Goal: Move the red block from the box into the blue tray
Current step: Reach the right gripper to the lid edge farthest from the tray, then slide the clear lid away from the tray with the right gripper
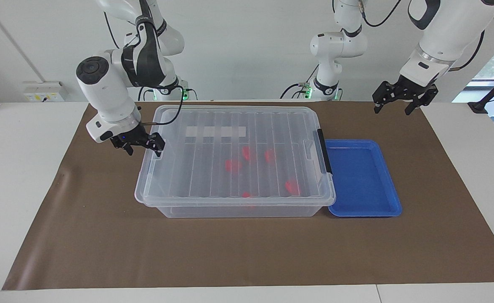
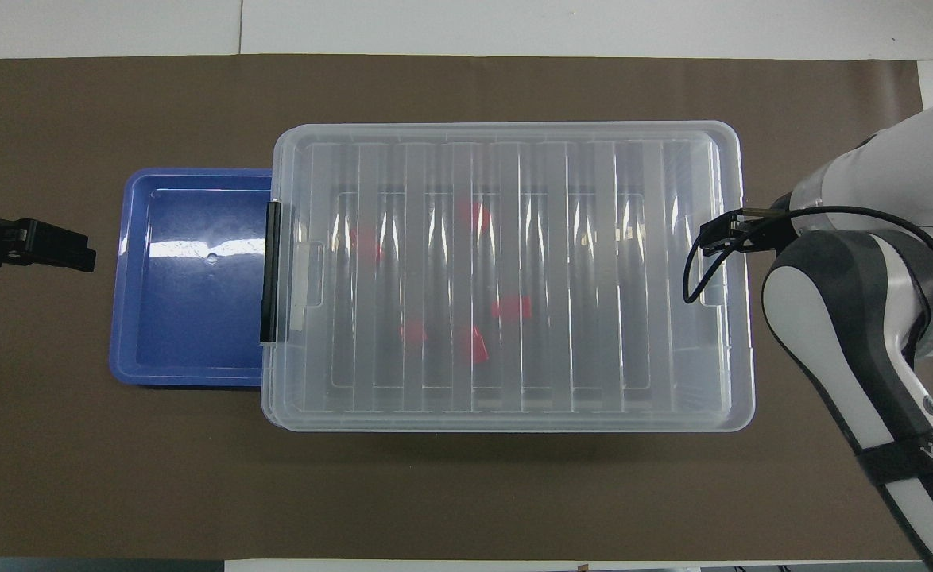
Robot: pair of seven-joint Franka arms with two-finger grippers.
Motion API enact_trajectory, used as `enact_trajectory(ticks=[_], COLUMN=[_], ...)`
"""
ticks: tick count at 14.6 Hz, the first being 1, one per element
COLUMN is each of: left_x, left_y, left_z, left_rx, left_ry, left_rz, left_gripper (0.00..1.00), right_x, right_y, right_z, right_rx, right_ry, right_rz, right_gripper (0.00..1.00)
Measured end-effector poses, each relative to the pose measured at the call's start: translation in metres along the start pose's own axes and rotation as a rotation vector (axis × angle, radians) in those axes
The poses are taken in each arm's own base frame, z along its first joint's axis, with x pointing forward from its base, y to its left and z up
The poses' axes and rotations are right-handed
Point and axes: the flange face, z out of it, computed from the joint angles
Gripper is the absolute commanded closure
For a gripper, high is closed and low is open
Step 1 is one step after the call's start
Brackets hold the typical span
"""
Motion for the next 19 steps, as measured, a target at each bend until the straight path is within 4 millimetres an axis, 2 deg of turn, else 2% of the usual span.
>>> enact_trajectory(ticks=[2,8,16,19], left_x=[0.000,0.000,0.000,0.000], left_y=[0.000,0.000,0.000,0.000], left_z=[0.000,0.000,0.000,0.000], left_rx=[0.000,0.000,0.000,0.000], left_ry=[0.000,0.000,-0.001,-0.001], left_rz=[0.000,0.000,0.000,0.000], left_gripper=[0.00,0.00,0.00,0.00], right_x=[0.001,0.007,0.010,0.012], right_y=[0.007,0.052,0.129,0.148], right_z=[0.000,-0.002,-0.005,-0.007], right_rx=[0.000,-0.001,-0.005,-0.011], right_ry=[0.000,0.003,0.016,0.043], right_rz=[-0.009,-0.072,-0.181,-0.223], right_gripper=[0.00,0.00,0.00,0.00])
